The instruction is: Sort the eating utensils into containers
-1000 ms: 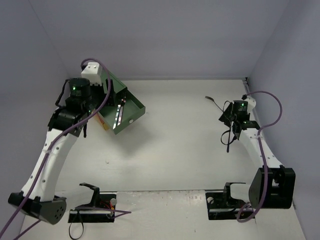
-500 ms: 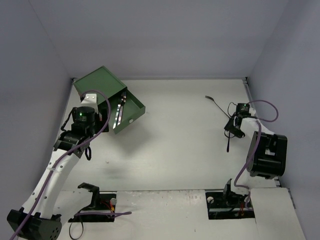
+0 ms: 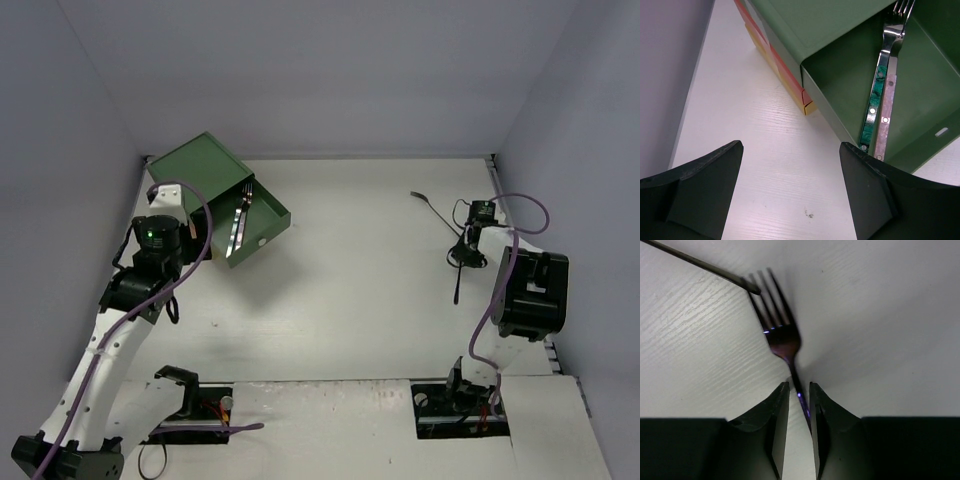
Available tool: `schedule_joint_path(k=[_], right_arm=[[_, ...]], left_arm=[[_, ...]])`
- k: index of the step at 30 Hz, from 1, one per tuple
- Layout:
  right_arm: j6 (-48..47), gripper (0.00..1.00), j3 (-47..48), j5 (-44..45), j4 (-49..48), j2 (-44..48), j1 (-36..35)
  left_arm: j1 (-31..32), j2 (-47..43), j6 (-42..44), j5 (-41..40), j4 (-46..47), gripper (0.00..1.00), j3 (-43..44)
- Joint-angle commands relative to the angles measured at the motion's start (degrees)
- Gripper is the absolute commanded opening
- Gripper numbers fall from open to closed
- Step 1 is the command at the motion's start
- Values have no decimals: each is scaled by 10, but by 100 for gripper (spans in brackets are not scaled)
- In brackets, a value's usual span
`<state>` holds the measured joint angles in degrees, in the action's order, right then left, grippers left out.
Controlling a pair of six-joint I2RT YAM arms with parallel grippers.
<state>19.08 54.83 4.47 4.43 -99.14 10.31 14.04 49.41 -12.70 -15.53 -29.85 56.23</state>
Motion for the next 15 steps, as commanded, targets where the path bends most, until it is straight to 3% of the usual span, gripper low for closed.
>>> schedule_joint_path(k=[1,7,15], right_arm=[[-9,3,3,-19,10,-19,-7],[9,0,-5,-46,10,2,-59],[97,0,56,-73,10,129,-210]], left_arm=[[-11,-3,-11,-6,39,75,2],[-14,-13,-12,-12,46,75,-6],[-14,-20,-12,-32,51,75,-14]])
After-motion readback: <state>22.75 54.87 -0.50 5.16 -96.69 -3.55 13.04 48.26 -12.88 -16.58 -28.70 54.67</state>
